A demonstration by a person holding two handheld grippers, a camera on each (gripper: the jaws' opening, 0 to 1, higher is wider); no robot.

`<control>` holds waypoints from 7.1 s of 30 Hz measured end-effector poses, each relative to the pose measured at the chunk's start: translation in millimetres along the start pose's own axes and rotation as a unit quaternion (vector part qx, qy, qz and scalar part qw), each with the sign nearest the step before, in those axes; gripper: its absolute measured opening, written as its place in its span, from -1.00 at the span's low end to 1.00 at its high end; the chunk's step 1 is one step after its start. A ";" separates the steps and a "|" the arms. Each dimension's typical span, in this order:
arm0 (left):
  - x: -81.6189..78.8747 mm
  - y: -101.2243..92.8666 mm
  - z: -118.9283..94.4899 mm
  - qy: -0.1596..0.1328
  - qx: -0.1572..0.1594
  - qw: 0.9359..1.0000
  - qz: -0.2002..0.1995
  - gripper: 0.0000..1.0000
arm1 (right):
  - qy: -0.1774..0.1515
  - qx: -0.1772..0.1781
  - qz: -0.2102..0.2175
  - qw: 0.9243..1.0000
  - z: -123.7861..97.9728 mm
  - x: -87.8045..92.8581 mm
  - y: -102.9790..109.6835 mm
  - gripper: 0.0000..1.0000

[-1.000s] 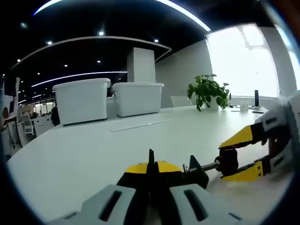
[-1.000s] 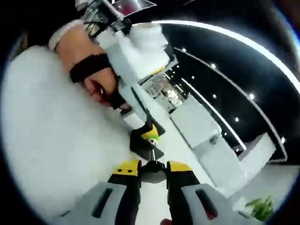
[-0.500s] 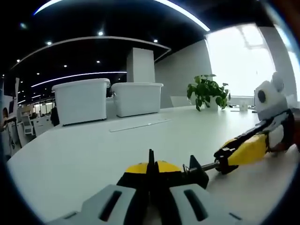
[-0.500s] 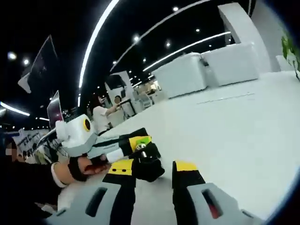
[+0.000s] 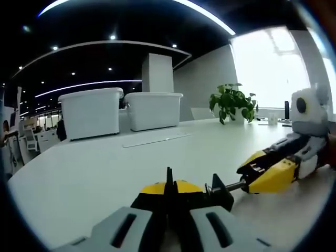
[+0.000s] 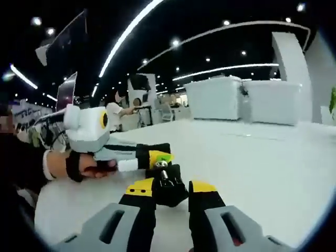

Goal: Clamp the fixed fixture on the desktop, loosen the retaining clip, secure it to the edge of the desk, and tighten the retaining clip.

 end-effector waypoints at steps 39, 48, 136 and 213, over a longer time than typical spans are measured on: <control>-0.7 -0.7 -1.5 0.001 -0.002 1.000 0.000 -0.92 | -0.009 -0.025 0.209 0.978 -4.9 -5.4 -11.0 -0.28; -0.7 -1.0 -1.1 0.001 -0.001 1.000 -0.001 -0.92 | 0.013 -0.018 0.300 0.954 0.3 6.8 -14.8 -0.55; 0.6 2.2 -1.4 0.003 -0.011 1.000 -0.009 -0.91 | -0.029 0.051 -0.440 0.896 -1.0 5.9 24.7 -0.66; 0.6 3.5 -1.4 0.005 -0.017 1.000 0.001 -0.91 | -0.043 -0.022 0.036 0.998 -8.5 -7.9 -3.3 -0.20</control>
Point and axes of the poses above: the point that each gripper's makers call its tool centre point, and the gripper's own axes: z roughly forward along the fingers, y roughly to its left, x roughly out of its underside, the point moved 7 cm from there along -z, roughly backward along the fingers, and after that the axes turned 4 degrees about z, right-handed, at the moved point
